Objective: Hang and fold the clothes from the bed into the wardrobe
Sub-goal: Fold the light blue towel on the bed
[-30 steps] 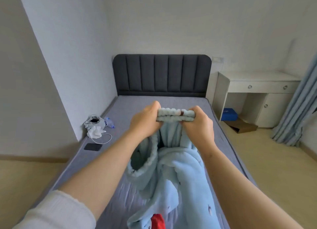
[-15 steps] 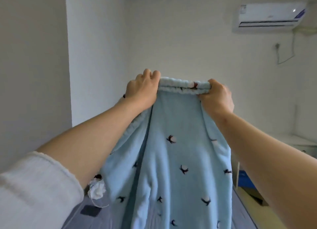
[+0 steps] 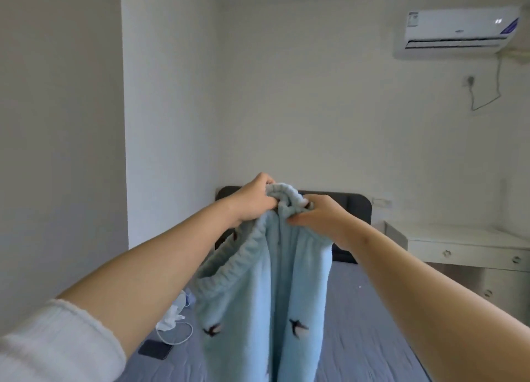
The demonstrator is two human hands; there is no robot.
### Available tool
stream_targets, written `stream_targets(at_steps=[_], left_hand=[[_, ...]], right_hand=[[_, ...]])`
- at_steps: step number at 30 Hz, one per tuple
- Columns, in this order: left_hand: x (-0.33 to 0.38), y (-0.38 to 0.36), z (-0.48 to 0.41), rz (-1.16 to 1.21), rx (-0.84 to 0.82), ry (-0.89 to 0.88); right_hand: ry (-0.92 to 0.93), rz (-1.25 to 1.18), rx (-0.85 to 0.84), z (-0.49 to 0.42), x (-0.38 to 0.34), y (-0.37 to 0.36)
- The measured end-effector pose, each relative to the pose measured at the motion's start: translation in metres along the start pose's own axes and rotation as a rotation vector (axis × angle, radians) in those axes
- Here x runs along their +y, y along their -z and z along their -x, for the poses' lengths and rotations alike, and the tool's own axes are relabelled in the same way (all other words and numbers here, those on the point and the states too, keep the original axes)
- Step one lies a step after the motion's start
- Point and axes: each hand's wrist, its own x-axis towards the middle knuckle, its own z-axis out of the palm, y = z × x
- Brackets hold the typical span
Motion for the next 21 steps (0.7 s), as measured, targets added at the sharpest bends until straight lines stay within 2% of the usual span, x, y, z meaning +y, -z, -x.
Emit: stream_targets(at_steps=[7, 10, 13, 16, 19, 21], left_hand=[[-0.013, -0.028, 0.007, 0.162, 0.102, -0.147], [-0.027, -0.04, 0.01, 0.162, 0.001, -0.207], [-0.047, -0.035, 0.012, 0.011, -0.155, -0.123], [-0.051, -0.017, 0.003, -0.145, -0.062, -0.085], [-0.04, 0.006, -0.008, -0.26, 0.082, -0.106], [-0.031, 0.024, -0.015, -0.291, 0.105, -0.116]], right_hand=[[-0.04, -0.409, 0.213, -0.002, -0.002, 0.0], [-0.044, -0.465, 0.337, -0.004, 0.0, 0.002], [-0.038, -0.525, 0.404, -0.005, 0.003, 0.014], [-0.032, -0.388, 0.443, -0.007, 0.009, 0.027], [-0.005, -0.076, 0.523, -0.011, 0.019, 0.037], [0.018, 0.106, 0.564, -0.011, 0.022, 0.045]])
